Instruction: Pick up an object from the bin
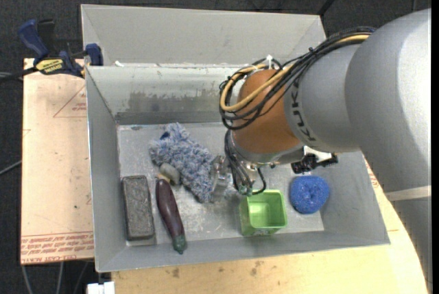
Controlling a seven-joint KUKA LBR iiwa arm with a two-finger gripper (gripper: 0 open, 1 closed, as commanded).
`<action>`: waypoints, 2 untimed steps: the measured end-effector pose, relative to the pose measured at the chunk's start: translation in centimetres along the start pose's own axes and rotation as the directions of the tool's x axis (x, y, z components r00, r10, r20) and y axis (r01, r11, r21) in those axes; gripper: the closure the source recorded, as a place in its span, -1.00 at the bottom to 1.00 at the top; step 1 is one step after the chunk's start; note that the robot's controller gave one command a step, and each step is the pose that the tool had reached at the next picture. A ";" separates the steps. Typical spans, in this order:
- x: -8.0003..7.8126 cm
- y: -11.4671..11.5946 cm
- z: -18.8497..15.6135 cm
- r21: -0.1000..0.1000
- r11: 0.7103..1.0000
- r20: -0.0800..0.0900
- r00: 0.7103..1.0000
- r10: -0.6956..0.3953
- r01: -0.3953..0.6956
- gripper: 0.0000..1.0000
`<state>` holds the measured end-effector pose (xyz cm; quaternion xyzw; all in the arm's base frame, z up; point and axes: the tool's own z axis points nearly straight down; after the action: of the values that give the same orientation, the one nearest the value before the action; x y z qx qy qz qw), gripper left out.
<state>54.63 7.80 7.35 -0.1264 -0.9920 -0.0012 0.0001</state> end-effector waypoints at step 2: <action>0.0 0.0 -0.2 0.000 1.000 -0.001 1.000 0.000 0.000 1.00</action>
Offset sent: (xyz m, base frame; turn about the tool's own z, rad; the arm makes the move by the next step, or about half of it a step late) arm 0.0001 0.0000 0.0223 0.0000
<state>54.58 7.80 7.55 -0.1266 -0.9920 -0.0012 0.0006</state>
